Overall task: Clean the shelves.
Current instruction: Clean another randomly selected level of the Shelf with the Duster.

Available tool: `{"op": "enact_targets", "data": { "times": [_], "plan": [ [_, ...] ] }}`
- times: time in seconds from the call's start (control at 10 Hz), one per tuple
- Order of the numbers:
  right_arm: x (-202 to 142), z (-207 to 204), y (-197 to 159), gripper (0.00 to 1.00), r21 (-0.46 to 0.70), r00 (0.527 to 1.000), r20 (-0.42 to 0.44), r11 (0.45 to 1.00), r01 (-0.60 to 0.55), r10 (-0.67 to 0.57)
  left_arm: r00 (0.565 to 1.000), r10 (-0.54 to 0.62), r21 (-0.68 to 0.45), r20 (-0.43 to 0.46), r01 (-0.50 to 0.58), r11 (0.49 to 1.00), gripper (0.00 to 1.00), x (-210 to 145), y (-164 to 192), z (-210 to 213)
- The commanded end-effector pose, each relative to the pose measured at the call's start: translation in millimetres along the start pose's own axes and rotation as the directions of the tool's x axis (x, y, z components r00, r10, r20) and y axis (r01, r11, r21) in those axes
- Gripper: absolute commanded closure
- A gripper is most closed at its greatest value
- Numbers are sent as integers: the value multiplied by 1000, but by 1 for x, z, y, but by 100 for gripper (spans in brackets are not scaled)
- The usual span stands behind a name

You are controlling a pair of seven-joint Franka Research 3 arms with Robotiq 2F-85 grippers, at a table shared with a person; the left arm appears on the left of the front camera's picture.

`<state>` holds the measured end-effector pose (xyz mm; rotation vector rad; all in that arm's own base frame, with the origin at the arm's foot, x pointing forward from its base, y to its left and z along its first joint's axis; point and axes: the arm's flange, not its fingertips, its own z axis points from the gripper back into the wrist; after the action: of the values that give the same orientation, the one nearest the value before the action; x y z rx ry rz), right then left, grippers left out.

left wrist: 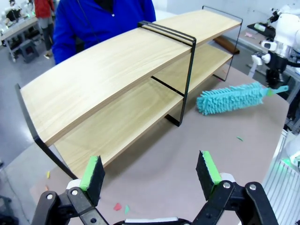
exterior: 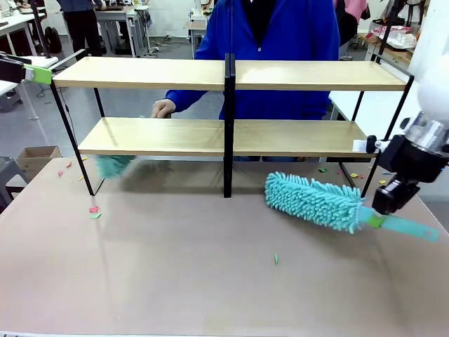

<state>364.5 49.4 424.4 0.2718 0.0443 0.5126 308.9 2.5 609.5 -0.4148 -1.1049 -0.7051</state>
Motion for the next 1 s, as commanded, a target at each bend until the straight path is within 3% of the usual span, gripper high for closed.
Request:
{"op": "enact_targets", "data": {
  "times": [0.0, 0.2, 0.3, 0.4, 0.6, 0.7, 0.9],
  "plan": [
    [4, -2, 0, 87, -28, 979, 94, 983, 182, -179, 1000, 3, 16, -4, -3, 1000, 0, -6, -6, 0],
    [5, -29, 4, 87, -71, 937, 75, 935, 347, -342, 1000, 3, 16, -4, -3, 1000, 0, -6, -6, 0],
    [5, -39, 23, 87, -138, 979, -61, 973, 187, -196, 1000, 3, 16, -4, -3, 1000, 0, -6, -6, 0],
    [6, -13, -8, 87, -47, 966, 70, 966, 253, -249, 1000, 3, 16, -4, -3, 1000, 0, -6, -6, 0],
    [5, -31, 5, 87, -81, 968, 30, 965, 251, -249, 1000, 3, 16, -4, -3, 1000, 0, -6, -6, 0],
    [16, -36, 7, 87, -88, 957, 80, 955, 284, -278, 1000, 3, 16, -4, -3, 1000, 0, -6, -6, 0],
    [28, -55, 11, 87, -110, 948, 96, 943, 313, -304, 1000, 3, 16, -4, -3, 1000, 0, -6, -6, 0]
  ]
}}
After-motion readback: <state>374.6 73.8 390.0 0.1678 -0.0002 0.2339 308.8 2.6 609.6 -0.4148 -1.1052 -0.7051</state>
